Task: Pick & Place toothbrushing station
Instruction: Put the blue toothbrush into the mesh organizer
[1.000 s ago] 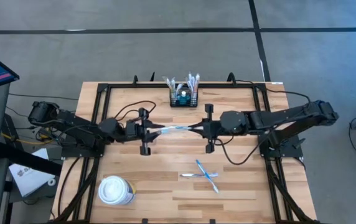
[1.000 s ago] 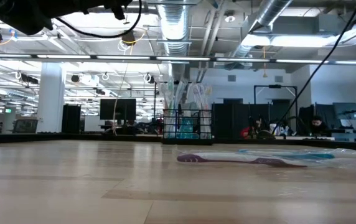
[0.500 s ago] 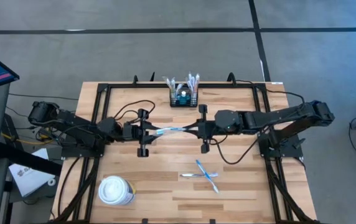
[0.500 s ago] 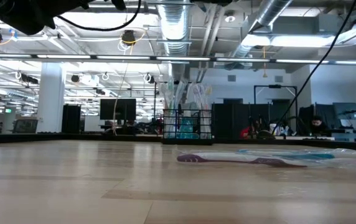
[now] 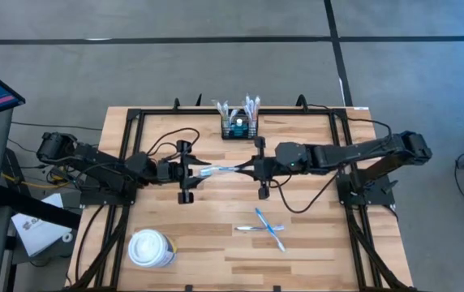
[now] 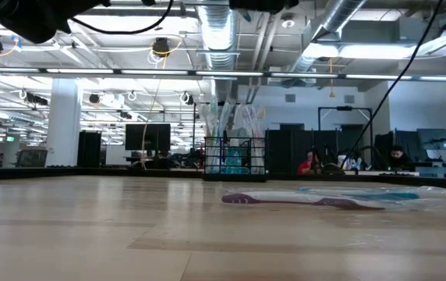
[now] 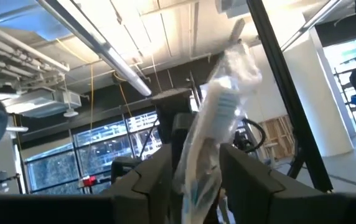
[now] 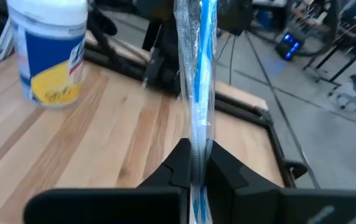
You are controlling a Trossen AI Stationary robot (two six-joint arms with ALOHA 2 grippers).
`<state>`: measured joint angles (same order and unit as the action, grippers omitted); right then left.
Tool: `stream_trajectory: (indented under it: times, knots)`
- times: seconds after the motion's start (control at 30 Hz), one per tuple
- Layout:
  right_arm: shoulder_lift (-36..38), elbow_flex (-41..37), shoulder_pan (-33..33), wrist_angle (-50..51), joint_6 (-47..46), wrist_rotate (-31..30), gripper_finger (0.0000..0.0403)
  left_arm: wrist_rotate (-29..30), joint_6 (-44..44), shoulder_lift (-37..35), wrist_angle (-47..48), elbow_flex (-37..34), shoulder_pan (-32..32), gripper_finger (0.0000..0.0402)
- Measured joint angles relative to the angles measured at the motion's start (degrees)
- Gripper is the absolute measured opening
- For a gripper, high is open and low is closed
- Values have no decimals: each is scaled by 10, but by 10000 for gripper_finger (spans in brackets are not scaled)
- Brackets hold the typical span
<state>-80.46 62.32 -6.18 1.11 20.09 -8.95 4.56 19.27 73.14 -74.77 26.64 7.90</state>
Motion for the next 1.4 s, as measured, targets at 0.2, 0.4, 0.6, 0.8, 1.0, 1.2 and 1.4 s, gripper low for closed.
stream_trajectory:
  times: [0.2,0.4,0.6,0.8,1.0,1.2,1.4]
  knots:
    - [-6,2,3,-16,-1,3,15,0,0,0,0,7,-2,161]
    - [-6,2,3,-22,-2,7,17,0,0,0,1,7,-2,172]
    - [-6,2,3,-26,-2,19,14,1,-2,0,-2,8,-4,164]
    - [-6,2,3,-33,-1,19,18,-6,-7,19,-3,36,-13,157]
    - [-6,1,3,-28,0,18,14,-19,-16,70,-2,72,-21,156]
    - [-6,1,6,-26,5,18,16,-18,-16,56,-2,73,-21,156]
    - [-5,1,9,-31,8,18,17,-16,-16,41,9,73,-19,155]
